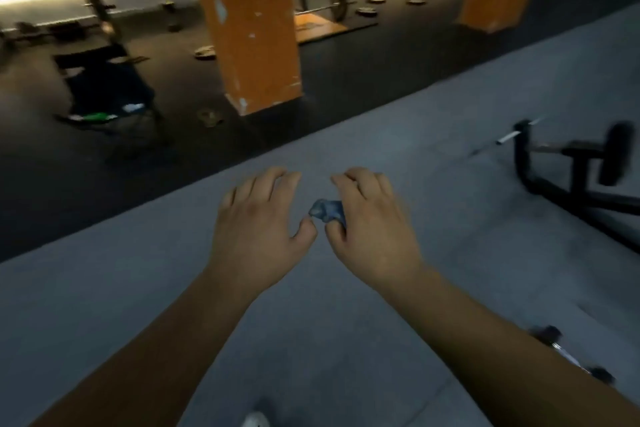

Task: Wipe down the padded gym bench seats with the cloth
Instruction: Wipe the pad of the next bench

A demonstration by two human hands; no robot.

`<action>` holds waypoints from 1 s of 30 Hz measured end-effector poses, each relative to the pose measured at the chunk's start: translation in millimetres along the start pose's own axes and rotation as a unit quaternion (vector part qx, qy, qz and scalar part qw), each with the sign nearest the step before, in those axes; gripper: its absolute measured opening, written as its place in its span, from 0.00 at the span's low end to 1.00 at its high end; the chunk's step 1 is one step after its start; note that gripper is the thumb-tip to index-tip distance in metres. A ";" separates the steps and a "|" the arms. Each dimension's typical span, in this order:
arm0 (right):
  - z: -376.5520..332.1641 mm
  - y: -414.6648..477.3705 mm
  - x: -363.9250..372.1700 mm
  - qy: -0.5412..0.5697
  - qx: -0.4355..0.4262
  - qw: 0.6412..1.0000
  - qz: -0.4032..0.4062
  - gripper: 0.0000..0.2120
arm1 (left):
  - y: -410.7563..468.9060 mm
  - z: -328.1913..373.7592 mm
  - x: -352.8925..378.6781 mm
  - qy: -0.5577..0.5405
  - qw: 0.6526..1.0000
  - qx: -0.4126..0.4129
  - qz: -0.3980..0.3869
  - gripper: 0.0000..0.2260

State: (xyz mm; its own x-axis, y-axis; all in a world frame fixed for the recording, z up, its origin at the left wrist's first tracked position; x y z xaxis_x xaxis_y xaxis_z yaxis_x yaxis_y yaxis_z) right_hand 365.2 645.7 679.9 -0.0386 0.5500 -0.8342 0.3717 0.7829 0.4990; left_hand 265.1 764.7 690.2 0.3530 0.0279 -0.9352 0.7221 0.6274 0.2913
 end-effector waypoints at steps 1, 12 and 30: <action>13.8 1.4 0.7 -0.012 0.017 1.000 0.003 0.24 | 15.2 9.3 10.4 -0.006 1.000 0.021 -0.006 0.30; 148.0 -21.5 -65.0 -0.212 0.285 0.934 0.051 0.26 | 138.4 187.4 79.1 -0.103 0.942 0.312 -0.075 0.30; 480.6 -108.6 -243.3 -0.351 0.452 0.813 0.110 0.27 | 220.4 621.6 161.0 -0.208 0.828 0.515 -0.082 0.29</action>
State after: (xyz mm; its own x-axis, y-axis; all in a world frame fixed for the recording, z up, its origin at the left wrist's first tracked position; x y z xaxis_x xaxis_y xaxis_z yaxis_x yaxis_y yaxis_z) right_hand 780.0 287.1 715.9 0.5408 0.0985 -0.8353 0.8403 -0.0196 0.5418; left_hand 850.8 423.8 729.0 0.2207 -0.3957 -0.8915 0.8293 -0.4049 0.3851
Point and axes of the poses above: each hand's wrist, its own y-axis towards the middle knuckle, its own x-axis out of the palm, z = x × y, the point moved 5 cm from there along y, towards the middle knuckle, and after that the axes turned 13 degrees about -x, right-handed, at the moved point
